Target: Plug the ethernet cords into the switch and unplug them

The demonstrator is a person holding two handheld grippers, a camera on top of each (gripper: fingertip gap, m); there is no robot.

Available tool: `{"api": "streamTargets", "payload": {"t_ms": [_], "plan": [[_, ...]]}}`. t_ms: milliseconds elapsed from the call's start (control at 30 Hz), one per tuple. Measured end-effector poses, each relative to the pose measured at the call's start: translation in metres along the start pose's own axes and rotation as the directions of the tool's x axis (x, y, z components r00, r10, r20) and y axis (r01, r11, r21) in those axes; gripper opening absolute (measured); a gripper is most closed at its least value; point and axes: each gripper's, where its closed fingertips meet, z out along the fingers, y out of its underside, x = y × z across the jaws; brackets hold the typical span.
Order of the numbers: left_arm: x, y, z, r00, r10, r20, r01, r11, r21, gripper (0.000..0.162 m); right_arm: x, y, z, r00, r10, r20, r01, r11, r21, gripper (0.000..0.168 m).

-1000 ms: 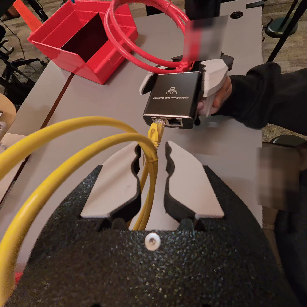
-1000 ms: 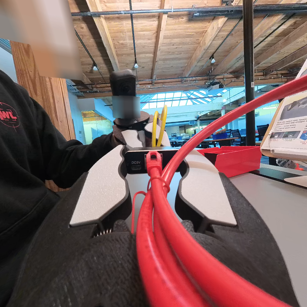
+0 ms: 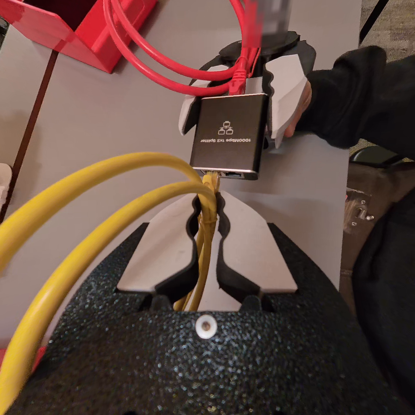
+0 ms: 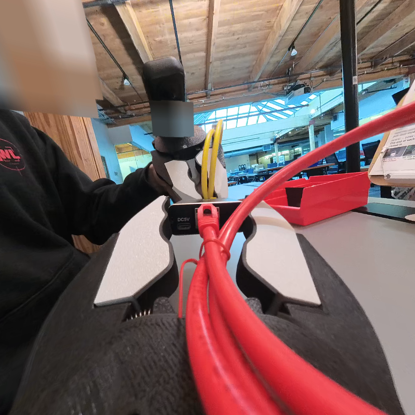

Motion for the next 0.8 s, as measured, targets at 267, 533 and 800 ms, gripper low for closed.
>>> {"api": "streamTargets", "payload": {"t_ms": [267,533,800], "plan": [[0.006,-0.028,-0.021,0.995,-0.06,0.081,0.044,0.981,0.187,0.019,-0.013,-0.024,-0.001,0.996,0.008,0.084,-0.018,0.992,0.127,0.064],[0.007,-0.033,-0.027,0.989,-0.134,0.062,0.116,0.966,0.232,0.016,-0.015,-0.025,0.001,0.996,-0.003,0.09,-0.01,0.99,0.139,0.064],[0.001,-0.035,-0.029,0.986,-0.071,0.149,0.036,0.973,0.23,0.012,-0.008,-0.026,0.003,1.0,-0.021,0.0,0.021,0.995,0.096,0.066]]}}
